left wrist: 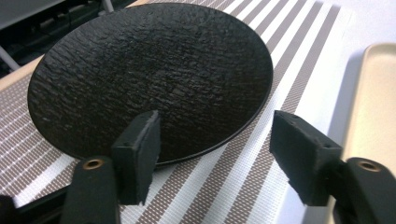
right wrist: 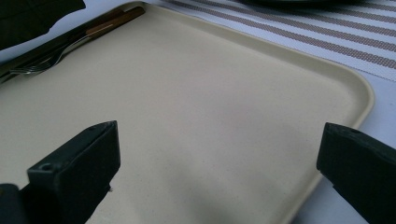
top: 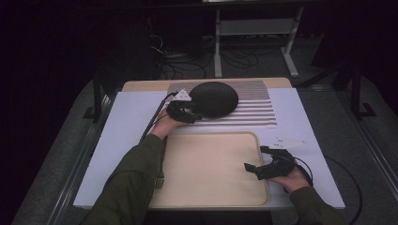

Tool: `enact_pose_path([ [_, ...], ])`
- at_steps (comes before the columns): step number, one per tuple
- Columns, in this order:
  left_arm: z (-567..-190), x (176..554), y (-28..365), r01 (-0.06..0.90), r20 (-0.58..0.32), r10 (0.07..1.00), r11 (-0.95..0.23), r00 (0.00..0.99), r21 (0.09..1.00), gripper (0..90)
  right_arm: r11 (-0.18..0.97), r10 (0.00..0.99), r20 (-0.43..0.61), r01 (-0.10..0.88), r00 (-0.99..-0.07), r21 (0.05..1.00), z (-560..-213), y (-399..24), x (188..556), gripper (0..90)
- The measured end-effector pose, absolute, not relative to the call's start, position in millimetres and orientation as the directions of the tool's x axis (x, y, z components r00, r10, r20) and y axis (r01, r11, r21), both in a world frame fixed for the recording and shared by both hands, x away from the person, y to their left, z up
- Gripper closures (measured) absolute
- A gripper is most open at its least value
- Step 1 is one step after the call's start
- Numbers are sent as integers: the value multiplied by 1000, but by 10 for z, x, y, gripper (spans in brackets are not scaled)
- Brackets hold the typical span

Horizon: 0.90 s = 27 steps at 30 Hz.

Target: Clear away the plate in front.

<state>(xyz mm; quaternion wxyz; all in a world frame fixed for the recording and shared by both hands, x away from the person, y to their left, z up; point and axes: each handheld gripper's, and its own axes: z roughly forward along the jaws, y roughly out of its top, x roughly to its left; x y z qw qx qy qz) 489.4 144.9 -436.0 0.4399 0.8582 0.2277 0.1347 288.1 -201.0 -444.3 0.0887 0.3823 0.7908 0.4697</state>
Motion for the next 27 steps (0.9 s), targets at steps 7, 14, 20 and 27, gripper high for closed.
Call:
enact_pose_path([
  [7,-4424,4887,1406,205,120,471,-581,874,788,468,264,688,221,521,-692,811,-4446,-2012,2882,0],
  [14,-4471,4866,1362,119,232,426,-652,875,749,565,265,687,221,522,-692,811,-4448,-2012,2885,0],
  [20,-4487,4833,1296,13,358,351,-730,865,683,619,265,686,221,521,-693,812,-4450,-2016,2886,0],
  [27,-4473,4792,1173,-116,486,228,-806,844,580,639,263,686,222,521,-693,812,-4449,-2019,2886,0],
])
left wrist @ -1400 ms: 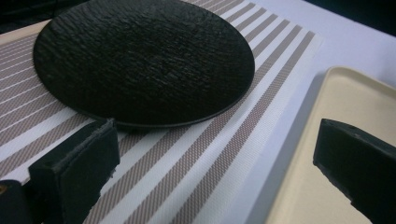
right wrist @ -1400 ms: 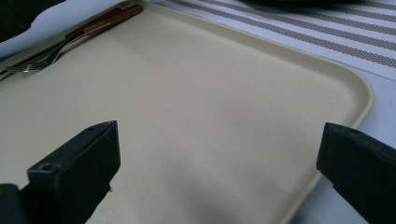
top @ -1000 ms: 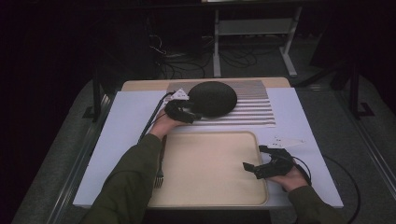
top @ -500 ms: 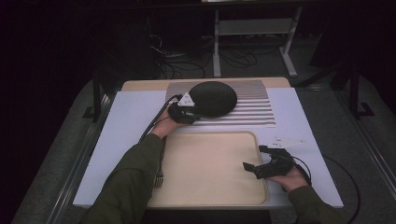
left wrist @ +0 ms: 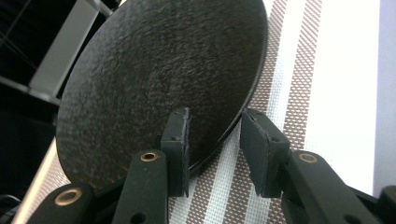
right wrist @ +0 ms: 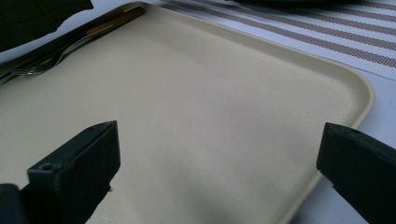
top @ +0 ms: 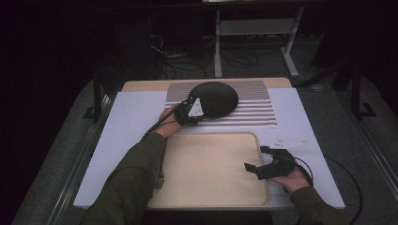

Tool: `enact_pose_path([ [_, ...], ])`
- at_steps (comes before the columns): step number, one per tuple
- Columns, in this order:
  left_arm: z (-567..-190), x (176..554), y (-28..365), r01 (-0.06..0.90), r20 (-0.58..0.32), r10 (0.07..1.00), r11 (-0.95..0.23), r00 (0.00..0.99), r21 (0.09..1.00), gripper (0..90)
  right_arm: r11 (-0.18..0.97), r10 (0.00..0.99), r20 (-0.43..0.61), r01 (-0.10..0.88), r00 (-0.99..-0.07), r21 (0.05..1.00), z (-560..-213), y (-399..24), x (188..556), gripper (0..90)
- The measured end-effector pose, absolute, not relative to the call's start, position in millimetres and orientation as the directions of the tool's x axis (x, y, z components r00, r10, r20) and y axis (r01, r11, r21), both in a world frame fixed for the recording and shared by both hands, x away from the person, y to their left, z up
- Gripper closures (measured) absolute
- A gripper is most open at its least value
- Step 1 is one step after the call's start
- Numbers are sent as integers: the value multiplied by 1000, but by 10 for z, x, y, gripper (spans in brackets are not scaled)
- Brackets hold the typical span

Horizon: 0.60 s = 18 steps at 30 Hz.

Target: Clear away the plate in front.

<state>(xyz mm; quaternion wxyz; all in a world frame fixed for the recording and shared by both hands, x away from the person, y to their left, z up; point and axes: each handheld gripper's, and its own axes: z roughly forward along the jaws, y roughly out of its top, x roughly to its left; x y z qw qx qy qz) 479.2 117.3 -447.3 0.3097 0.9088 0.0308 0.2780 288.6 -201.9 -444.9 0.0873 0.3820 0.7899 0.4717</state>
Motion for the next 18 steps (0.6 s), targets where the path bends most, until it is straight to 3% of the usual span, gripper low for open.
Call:
enact_pose_path([
  [4,-4518,4757,1115,-176,557,157,-849,815,497,671,263,686,223,521,-693,812,-4451,-2022,2887,0],
  [18,-4600,4717,1018,-285,685,51,-885,727,368,730,262,686,227,525,-692,810,-4455,-2023,2888,0],
])
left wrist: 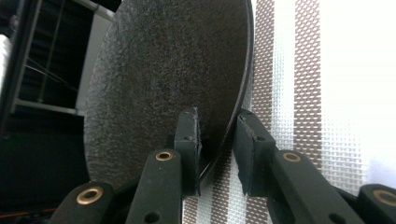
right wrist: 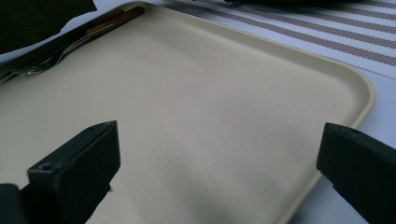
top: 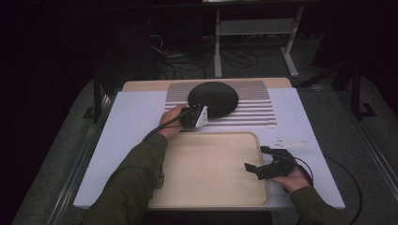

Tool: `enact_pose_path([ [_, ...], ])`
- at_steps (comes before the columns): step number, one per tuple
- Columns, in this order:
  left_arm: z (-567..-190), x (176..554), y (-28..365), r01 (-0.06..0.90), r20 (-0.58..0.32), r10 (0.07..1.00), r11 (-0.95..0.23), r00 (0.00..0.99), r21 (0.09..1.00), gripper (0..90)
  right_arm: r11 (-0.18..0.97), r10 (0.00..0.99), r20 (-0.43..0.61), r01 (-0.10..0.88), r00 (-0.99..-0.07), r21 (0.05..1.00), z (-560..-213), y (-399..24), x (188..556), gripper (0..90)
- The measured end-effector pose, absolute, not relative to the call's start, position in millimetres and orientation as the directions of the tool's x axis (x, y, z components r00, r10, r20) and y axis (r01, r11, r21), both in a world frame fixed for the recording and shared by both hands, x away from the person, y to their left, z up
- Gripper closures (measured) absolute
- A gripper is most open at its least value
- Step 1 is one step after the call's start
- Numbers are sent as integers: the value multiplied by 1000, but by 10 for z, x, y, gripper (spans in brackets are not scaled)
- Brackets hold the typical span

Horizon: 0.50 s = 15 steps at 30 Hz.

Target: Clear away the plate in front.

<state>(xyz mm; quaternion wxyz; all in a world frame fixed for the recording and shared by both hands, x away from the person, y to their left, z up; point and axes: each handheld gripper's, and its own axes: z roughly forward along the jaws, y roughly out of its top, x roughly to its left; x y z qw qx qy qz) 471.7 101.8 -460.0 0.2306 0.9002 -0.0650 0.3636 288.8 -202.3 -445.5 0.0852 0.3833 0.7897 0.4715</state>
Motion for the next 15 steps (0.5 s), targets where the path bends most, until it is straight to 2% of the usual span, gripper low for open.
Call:
enact_pose_path([
  [15,-4720,4678,947,-361,781,-27,-896,624,258,762,263,682,228,524,-695,810,-4457,-2031,2888,0],
])
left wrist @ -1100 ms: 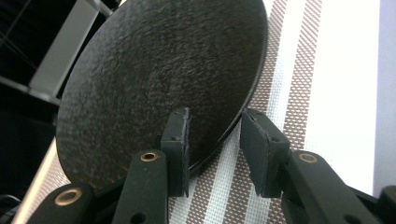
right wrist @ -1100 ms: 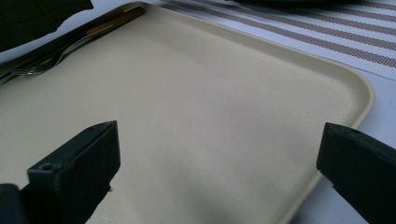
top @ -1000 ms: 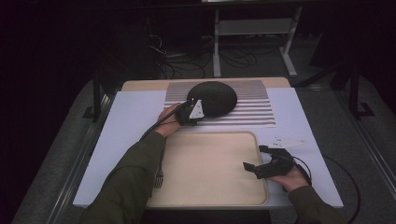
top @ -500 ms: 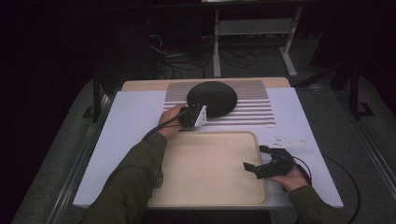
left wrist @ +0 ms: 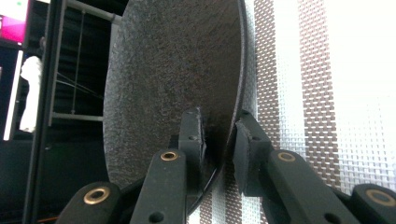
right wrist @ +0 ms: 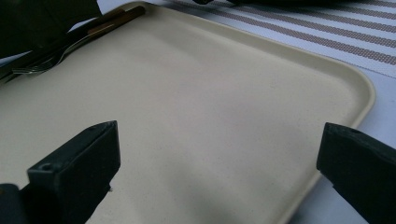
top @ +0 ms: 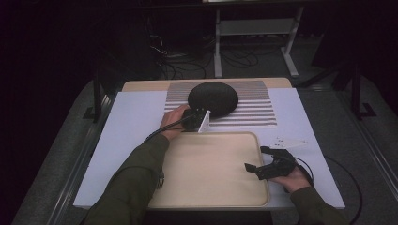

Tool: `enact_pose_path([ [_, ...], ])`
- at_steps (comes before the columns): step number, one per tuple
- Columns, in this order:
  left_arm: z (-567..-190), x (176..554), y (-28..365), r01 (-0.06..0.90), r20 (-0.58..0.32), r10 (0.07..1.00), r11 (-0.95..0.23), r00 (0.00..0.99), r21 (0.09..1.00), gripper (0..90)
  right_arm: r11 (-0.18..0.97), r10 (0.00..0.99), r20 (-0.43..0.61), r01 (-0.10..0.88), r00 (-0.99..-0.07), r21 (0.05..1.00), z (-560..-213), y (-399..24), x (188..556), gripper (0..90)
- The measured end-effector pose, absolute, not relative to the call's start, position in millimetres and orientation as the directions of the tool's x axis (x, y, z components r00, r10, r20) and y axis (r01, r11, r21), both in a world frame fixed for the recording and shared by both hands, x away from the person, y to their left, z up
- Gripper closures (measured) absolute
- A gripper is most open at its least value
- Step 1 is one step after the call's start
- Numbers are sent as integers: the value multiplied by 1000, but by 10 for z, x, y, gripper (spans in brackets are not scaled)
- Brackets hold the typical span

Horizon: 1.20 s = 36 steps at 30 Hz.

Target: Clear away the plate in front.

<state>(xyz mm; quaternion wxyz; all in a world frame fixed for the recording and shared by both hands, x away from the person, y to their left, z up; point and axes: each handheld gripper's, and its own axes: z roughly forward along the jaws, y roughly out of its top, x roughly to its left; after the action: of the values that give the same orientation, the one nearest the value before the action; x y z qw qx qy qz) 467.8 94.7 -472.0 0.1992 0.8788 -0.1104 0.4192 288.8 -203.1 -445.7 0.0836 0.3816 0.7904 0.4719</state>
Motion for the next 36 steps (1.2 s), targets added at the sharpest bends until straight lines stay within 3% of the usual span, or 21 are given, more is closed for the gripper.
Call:
enact_pose_path([
  [17,-4852,4564,886,-395,876,-112,-914,470,95,834,265,681,226,523,-696,810,-4456,-2033,2881,0],
  [36,-4874,4488,822,-375,908,-103,-925,405,62,878,261,682,224,518,-696,815,-4443,-2044,2871,0],
])
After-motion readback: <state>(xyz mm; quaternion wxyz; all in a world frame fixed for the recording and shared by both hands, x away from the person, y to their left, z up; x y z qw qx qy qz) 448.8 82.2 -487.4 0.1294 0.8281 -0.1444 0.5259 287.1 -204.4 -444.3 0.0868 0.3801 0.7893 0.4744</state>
